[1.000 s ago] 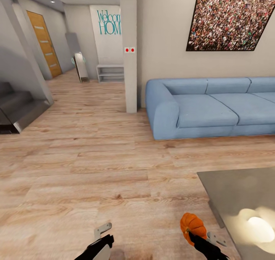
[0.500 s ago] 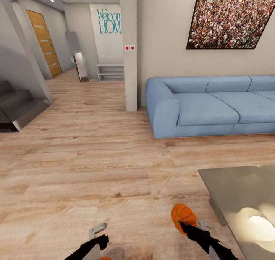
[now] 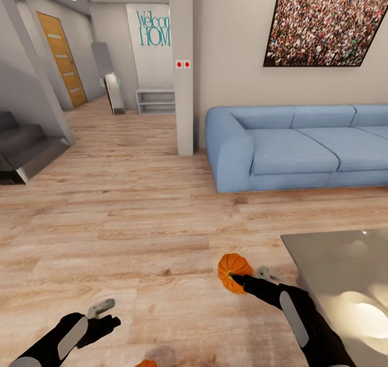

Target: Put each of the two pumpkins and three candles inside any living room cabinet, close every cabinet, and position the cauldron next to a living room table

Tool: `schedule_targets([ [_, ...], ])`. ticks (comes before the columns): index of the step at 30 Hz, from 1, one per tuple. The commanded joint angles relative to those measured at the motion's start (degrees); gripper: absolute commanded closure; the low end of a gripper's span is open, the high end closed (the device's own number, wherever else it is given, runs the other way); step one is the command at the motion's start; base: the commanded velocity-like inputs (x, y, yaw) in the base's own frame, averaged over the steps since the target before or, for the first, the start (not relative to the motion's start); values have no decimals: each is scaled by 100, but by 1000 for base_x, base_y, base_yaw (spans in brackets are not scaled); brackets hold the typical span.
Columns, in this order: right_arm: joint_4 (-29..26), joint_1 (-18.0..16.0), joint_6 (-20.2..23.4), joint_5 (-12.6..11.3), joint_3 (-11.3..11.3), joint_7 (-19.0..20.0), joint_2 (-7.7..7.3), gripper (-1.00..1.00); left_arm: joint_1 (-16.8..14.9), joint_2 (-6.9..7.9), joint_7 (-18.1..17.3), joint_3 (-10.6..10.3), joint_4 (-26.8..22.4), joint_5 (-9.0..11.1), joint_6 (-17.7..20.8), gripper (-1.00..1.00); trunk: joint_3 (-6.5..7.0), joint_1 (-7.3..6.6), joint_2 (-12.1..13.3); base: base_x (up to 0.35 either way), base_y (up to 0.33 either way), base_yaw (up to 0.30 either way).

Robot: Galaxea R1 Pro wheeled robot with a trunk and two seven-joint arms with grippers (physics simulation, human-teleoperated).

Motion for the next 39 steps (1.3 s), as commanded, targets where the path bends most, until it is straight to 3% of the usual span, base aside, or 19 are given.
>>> schedule_targets([
  [1,-100,-4,127,-12,-10,17,52,100,-2,41,-12,9,-28,50,73,-100,-23,22,-44,0,0,0],
  [4,-337,-4,432,-52,-21,15,172,100,-10,99,-98,84,-115,28,282,-100,-77,88,-164,0,0,0],
  [11,-959,2,884,-68,-43,14,186,100,-12,170,-118,93,-400,44,654,-100,-203,241,-445,0,0,0],
  [20,-1049,4,1083,-500,-171,20,155,100,-12,228,-119,94,-744,75,1049,-100,-364,439,-806,-57,0,0],
  [27,-1049,4,1098,-539,-224,40,151,100,-12,229,-118,93,-758,69,1063,-100,-490,593,-1087,-53,0,0],
  [33,-1052,4,1260,-970,-222,59,123,100,-12,223,-117,93,-718,58,1031,-100,-598,725,-1327,-1,0,0],
  [39,-1050,5,1367,-1097,-221,60,160,100,-12,193,-102,100,-570,37,820,-100,-706,856,-1568,0,0,0],
])
